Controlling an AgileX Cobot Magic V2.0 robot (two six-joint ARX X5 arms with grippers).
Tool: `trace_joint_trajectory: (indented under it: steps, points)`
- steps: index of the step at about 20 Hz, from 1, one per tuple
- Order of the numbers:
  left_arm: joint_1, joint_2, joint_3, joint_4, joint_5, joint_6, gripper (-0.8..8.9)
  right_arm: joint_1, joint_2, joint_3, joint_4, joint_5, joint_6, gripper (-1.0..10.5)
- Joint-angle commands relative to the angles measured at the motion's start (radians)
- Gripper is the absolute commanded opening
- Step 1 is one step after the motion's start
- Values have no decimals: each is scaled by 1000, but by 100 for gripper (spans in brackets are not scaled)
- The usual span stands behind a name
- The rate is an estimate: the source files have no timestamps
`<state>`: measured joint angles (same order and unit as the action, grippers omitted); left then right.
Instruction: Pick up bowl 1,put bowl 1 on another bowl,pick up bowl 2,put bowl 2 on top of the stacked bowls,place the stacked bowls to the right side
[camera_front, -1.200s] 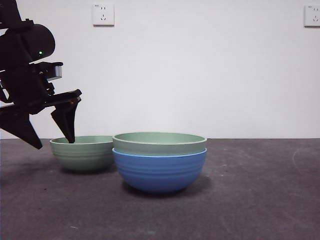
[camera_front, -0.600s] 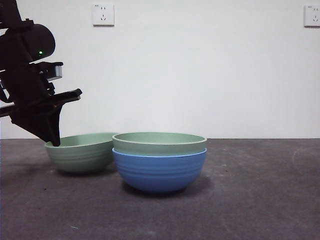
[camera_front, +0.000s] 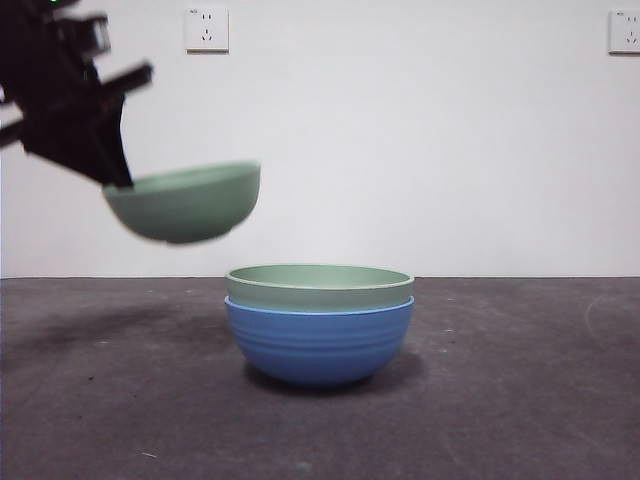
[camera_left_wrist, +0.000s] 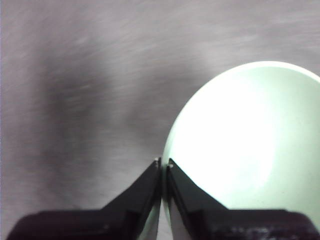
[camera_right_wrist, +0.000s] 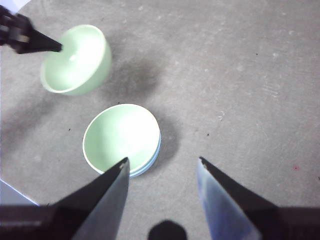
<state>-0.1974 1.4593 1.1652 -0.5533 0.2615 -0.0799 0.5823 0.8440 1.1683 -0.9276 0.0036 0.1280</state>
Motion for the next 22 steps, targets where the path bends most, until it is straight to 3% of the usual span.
trace_joint_trajectory:
  steps: [1,8,22]
  points:
    - [-50,-41,9,-22,30,6,-8,0,0,-5,2,2,10,225]
    - [-281,5,133,-100,-52,32,-8,0,0,-6,2,2,13,225]
    - [-386,275,134,-92,-153,32,-8,0,0,-6,-6,2,13,225]
